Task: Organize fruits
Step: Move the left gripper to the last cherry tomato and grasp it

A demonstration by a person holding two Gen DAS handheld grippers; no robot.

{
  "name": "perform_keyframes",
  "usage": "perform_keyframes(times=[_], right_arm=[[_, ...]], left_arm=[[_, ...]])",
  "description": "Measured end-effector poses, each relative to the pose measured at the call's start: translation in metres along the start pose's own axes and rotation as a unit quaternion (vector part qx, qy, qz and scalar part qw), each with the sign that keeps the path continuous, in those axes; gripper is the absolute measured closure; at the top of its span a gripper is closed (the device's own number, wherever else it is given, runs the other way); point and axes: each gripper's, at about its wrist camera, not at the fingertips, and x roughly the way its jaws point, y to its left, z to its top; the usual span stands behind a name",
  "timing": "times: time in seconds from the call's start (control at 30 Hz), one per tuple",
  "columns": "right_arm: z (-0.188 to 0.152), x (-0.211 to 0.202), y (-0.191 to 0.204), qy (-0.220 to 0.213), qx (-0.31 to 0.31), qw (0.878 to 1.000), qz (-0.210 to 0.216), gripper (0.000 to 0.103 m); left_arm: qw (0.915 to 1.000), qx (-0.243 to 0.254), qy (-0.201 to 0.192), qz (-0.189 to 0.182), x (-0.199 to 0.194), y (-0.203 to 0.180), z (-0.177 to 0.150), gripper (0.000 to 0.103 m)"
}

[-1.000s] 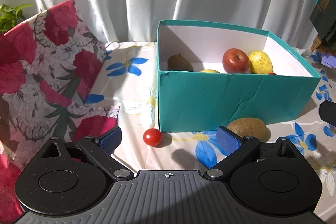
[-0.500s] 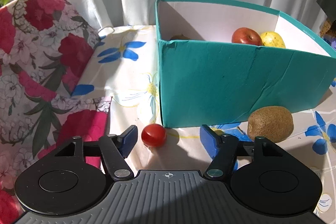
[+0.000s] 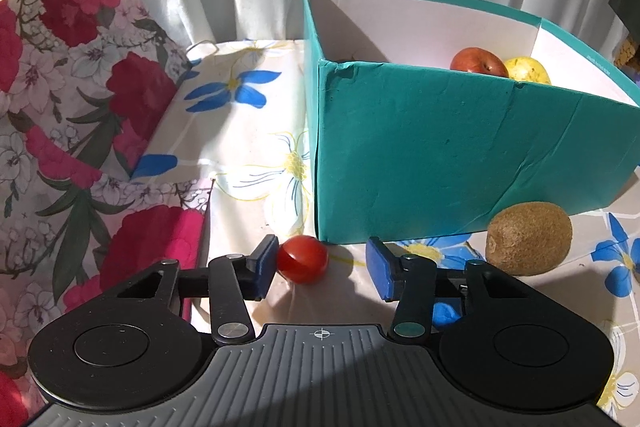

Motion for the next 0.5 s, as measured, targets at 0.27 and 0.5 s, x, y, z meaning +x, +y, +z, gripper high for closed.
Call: perform_keyframes(times=[0.27, 0.5], right_arm=[[0.001, 0.003, 0.001, 0.005, 0.0, 1.0, 0.001, 0.0], [-0.002, 0.008, 0.007, 0.01, -0.008, 1.0, 0.003, 0.0]], left_arm=[[1.0, 0.006, 0.002, 0.002, 0.0, -0.001, 0.002, 0.073], [0.9999, -0.008, 0.008, 0.002, -0.014, -0.001, 0.005, 0.074]])
